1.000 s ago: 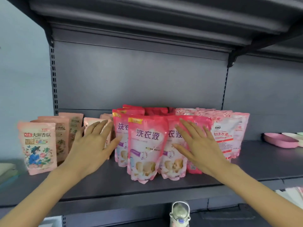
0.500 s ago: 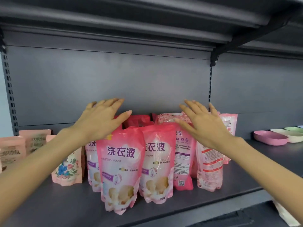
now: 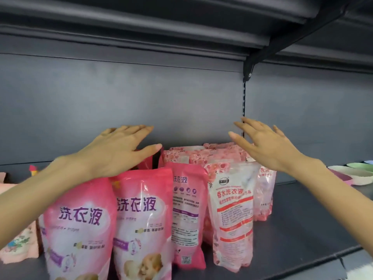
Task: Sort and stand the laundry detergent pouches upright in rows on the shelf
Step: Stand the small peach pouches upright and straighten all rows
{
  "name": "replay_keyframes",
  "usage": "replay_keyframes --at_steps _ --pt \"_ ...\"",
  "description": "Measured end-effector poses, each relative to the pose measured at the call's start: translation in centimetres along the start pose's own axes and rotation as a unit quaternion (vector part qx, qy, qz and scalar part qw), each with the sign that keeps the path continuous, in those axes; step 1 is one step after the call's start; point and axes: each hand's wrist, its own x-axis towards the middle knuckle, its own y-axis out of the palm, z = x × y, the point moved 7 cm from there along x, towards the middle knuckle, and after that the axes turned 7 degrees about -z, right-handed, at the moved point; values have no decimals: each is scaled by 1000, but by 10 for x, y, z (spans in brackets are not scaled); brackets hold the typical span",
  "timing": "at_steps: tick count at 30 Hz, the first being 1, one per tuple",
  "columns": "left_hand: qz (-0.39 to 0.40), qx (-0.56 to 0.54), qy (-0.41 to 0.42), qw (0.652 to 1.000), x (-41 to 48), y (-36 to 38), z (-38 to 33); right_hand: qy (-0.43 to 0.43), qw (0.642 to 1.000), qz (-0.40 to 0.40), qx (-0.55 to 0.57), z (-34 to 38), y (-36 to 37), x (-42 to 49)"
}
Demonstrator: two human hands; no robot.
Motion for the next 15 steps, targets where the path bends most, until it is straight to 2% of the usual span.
replay_keyframes --at_steps 15 --pt "29 51 -41 997 78 18 -99 -50 997 21 61 -142 23 41"
